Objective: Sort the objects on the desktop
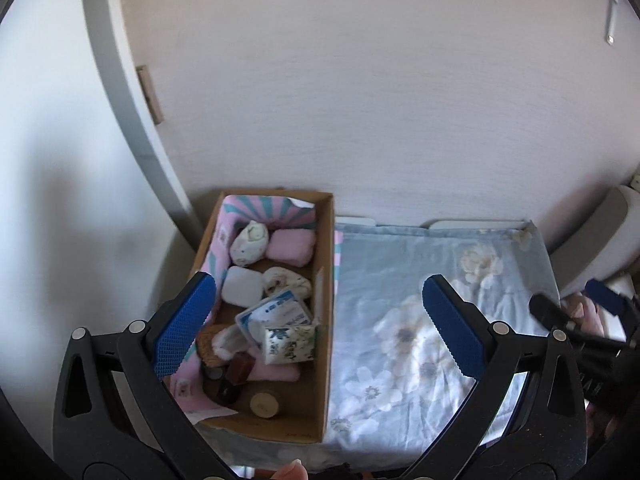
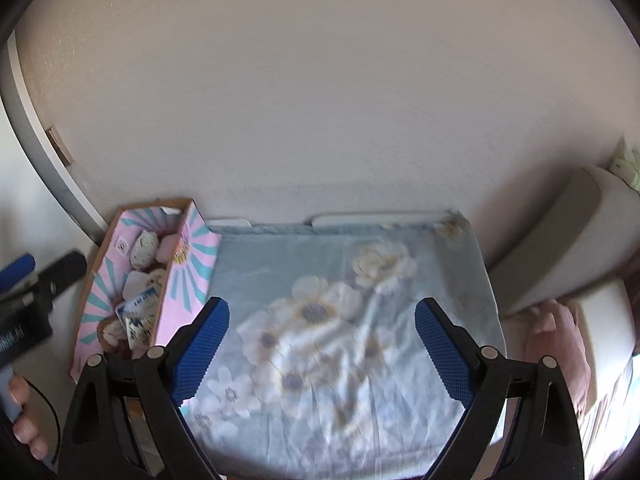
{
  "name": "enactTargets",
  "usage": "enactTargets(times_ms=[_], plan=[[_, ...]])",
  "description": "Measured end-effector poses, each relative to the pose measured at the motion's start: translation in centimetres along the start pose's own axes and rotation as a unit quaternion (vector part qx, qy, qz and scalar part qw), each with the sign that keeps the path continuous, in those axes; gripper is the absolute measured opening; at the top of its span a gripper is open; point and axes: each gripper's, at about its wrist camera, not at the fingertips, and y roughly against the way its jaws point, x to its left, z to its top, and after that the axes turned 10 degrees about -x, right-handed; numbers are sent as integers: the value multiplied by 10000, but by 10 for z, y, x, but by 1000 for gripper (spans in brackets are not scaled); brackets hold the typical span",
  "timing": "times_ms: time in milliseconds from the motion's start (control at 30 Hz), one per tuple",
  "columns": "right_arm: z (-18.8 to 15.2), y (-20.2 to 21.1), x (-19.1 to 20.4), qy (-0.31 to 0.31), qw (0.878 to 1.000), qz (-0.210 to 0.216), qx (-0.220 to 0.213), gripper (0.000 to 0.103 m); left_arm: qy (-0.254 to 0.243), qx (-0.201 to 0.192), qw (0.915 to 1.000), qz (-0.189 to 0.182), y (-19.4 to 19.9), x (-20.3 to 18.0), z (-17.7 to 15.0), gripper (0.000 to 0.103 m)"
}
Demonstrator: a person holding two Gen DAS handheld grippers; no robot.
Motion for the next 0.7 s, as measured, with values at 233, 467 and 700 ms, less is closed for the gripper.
enactTargets(times_ms=[233, 467, 700], plan=[[-10, 8, 1, -29, 10000, -50, -3, 93, -180, 28, 9998, -115, 4, -12, -7, 103], [-9, 9, -3, -56, 9999, -102, -30, 93, -252, -78, 9995, -164, 9, -16, -6, 103], [-8, 12, -4, -40, 9999, -98, -29, 93, -181, -148, 9996, -164, 13, -16, -7, 103]])
